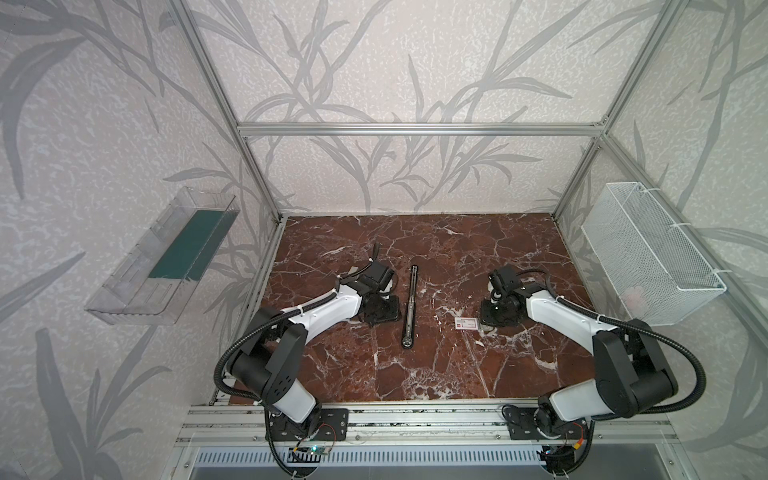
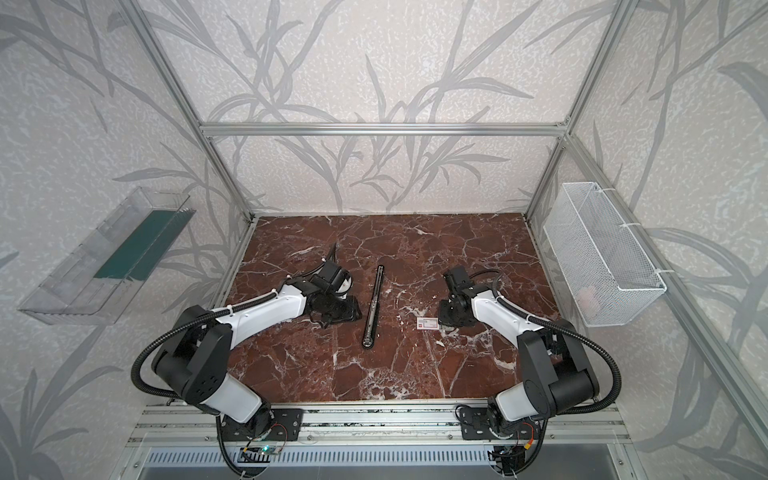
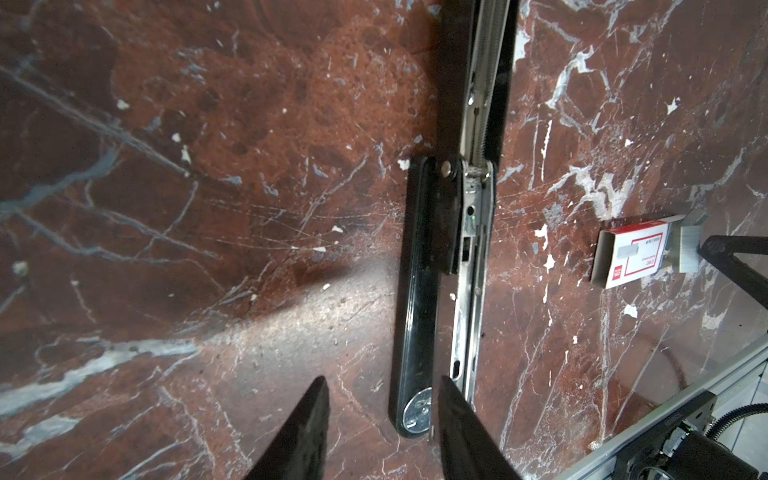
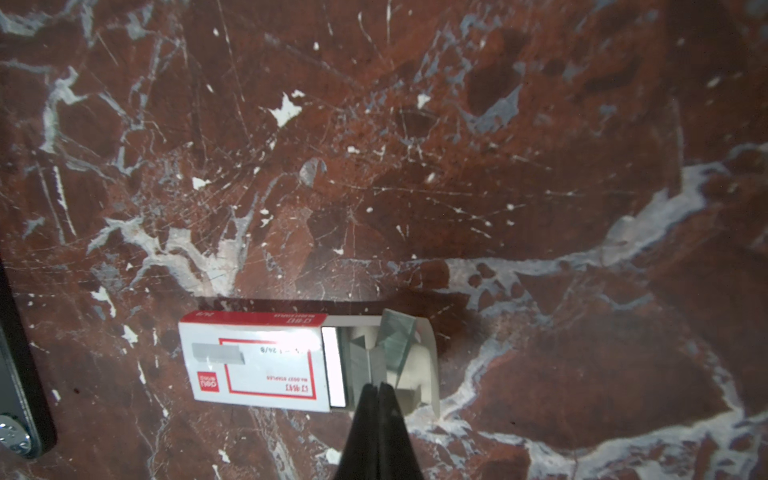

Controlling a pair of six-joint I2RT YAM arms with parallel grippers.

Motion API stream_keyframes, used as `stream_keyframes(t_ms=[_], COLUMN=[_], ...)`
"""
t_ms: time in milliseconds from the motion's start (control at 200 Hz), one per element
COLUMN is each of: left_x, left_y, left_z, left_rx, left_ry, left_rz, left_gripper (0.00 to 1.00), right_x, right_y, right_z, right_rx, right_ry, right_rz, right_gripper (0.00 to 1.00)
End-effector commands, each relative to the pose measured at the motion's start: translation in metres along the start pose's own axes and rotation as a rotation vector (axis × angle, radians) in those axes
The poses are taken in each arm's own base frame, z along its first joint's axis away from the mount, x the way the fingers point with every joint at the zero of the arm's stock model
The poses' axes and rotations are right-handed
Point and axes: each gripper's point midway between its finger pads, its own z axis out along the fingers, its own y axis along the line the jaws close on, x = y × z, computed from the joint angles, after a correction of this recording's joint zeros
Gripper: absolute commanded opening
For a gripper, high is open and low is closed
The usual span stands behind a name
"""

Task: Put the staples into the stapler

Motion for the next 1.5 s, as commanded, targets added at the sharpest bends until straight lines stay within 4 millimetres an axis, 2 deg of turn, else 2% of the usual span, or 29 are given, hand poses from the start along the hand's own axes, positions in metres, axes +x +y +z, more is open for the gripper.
stream_keyframes(t_ms=[0,125,205,390,525,595,685,740,915,995,1065,1145,1260,1405,1495], left_x=[-0.004,-0.003,-0.004,-0.005,-0.006,-0.006,-0.005,-0.005,-0.005,-0.005,-0.005,-0.005,-0.005,-0.004,-0.004], left_y=[-0.003,-0.003,-0.003,-0.004,-0.005,-0.005,-0.004,-0.004,-0.003,-0.004,-0.004,-0.003,-0.003,-0.004,-0.004], left_z=[-0.008,-0.007,-0.007,-0.007,-0.007,-0.006,-0.006,-0.005,-0.006,-0.006,-0.005,-0.005,-0.005,-0.005,-0.005], left_rx=[0.012,0.012,0.012,0.012,0.014,0.013,0.011,0.009,0.008,0.010,0.010,0.010,0.009,0.011,0.012], left_ry=[-0.024,-0.021,-0.022,-0.022,-0.019,-0.019,-0.014,-0.013,-0.013,-0.014,-0.013,-0.013,-0.012,-0.010,-0.013], left_rz=[-0.009,-0.011,-0.013,-0.009,-0.009,-0.009,-0.009,-0.011,-0.012,-0.012,-0.012,-0.012,-0.013,-0.013,-0.013], left_gripper=[0.44,0.44,0.44,0.44,0.44,0.44,0.44,0.44,0.44,0.44,0.44,0.44,0.44,0.44,0.44], right_x=[0.006,0.008,0.008,0.007,0.005,0.004,0.002,-0.001,-0.005,-0.003,-0.001,-0.002,-0.005,-0.009,-0.007], right_y=[-0.014,-0.016,-0.019,-0.021,-0.023,-0.023,-0.020,-0.019,-0.020,-0.018,-0.018,-0.018,-0.019,-0.009,-0.006], right_z=[0.001,0.003,0.002,0.001,-0.002,-0.003,-0.006,-0.009,-0.014,-0.011,-0.011,-0.013,-0.017,-0.025,-0.028], right_rx=[0.066,0.077,0.093,0.110,0.124,0.130,0.111,0.103,0.112,0.100,0.104,0.101,0.109,0.058,0.040], right_ry=[0.038,0.046,0.047,0.052,0.040,0.042,0.027,0.007,-0.012,0.000,0.013,-0.001,-0.011,-0.039,-0.034], right_rz=[-0.011,-0.008,-0.014,-0.026,-0.036,-0.041,-0.042,-0.037,-0.042,-0.052,-0.054,-0.051,-0.066,-0.108,-0.129], right_gripper=[0.01,0.05,0.00,0.00,0.11,0.11,0.19,0.20,0.19,0.02,0.01,0.11,0.13,0.30,0.35])
